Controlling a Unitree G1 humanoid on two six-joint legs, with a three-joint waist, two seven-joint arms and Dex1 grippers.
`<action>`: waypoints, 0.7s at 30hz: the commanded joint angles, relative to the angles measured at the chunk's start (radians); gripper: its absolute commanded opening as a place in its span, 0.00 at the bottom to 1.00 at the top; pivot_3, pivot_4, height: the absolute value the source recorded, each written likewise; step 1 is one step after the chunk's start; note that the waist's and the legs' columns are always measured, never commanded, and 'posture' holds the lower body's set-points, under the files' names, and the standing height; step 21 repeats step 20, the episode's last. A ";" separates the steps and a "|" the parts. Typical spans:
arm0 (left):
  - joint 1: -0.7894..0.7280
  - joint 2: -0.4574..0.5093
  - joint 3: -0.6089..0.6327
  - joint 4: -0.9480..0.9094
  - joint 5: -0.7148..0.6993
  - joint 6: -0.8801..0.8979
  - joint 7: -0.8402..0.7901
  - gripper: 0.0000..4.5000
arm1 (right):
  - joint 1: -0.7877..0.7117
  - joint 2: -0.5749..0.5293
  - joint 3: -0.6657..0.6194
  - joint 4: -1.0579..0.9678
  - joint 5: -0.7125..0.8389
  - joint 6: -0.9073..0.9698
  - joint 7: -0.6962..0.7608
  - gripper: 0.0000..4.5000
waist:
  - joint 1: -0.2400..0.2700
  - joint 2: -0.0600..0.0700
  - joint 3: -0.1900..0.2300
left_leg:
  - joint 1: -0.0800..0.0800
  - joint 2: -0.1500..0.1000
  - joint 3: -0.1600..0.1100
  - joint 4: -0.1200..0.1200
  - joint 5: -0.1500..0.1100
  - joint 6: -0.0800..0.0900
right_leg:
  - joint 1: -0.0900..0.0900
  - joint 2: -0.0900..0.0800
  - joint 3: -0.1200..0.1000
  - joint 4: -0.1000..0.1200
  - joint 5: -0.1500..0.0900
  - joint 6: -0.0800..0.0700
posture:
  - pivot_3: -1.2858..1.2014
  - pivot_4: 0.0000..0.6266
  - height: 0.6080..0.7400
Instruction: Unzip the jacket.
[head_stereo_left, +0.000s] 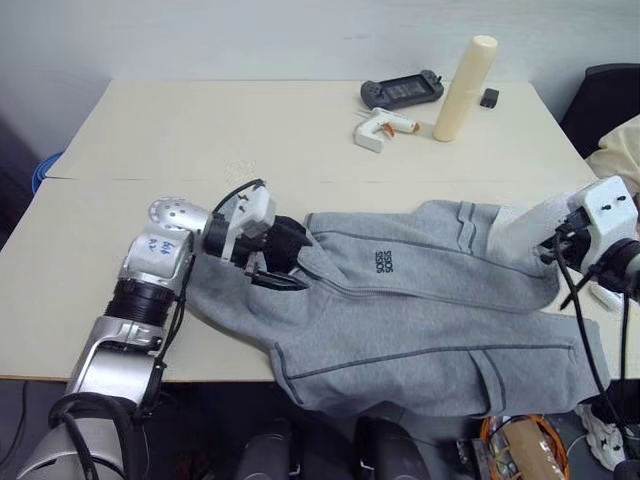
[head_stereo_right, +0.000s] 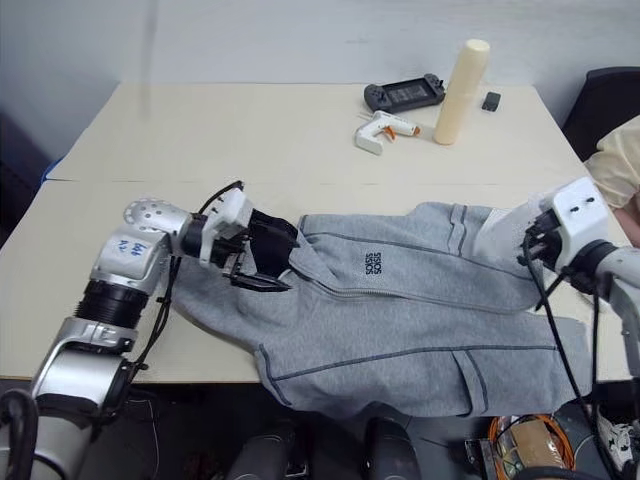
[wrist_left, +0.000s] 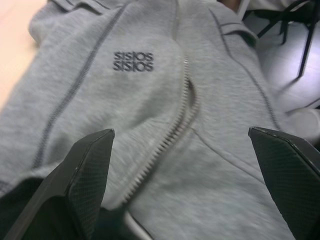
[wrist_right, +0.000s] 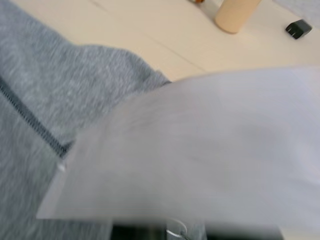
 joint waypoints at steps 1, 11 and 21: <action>-0.001 0.059 0.042 -0.092 -0.068 0.077 -0.034 1.00 | 0.058 -0.096 -0.077 -0.026 0.032 0.017 0.139 0.43 | 0.002 0.000 0.000 | 0.000 0.000 0.000 0.000 0.000 0.000 | 0.000 0.000 0.000 0.000 0.000 0.000 | 0.52 0.24 1.00; 0.068 0.345 0.158 -0.209 -0.190 0.215 -0.102 1.00 | 0.493 -0.208 -0.612 -0.048 0.053 0.136 0.588 0.99 | 0.011 -0.001 0.001 | 0.002 0.001 0.000 0.000 0.000 0.000 | 0.002 -0.001 0.000 -0.001 0.000 0.000 | 0.52 0.24 1.00; 0.216 0.433 0.194 -0.239 -0.182 0.099 -0.048 1.00 | 0.744 -0.099 -0.781 -0.120 0.043 0.157 0.694 0.99 | 0.017 -0.002 0.002 | 0.004 0.003 -0.001 -0.002 -0.004 -0.004 | 0.003 -0.004 0.003 -0.006 0.000 0.000 | 0.52 0.24 1.00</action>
